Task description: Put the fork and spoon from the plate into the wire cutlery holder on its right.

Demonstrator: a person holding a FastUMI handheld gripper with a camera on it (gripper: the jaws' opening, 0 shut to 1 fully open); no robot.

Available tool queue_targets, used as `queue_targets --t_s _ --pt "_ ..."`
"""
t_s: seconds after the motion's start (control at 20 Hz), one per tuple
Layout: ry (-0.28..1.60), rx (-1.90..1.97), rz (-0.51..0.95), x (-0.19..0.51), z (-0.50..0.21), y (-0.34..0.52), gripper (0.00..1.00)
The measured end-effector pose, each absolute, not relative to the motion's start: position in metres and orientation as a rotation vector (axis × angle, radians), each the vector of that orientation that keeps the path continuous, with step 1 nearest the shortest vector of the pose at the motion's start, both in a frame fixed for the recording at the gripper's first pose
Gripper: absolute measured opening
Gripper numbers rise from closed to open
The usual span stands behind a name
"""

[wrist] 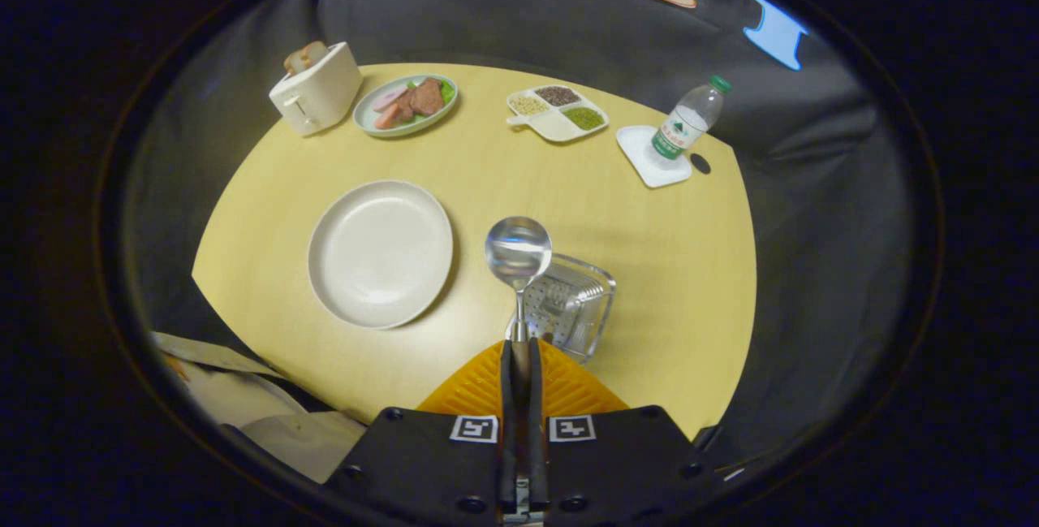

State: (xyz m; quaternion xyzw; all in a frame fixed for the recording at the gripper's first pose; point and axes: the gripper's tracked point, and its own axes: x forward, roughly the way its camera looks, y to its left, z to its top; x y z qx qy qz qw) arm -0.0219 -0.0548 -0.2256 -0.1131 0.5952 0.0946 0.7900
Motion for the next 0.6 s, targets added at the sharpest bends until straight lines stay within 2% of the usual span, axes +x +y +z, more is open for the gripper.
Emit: queue_targets --t_s 0.35,0.6 --pt "1.405 -0.311 0.214 -0.036 -0.238 -0.096 0.09" --pt "1.45 -0.313 0.24 -0.038 -0.248 -0.096 0.09"
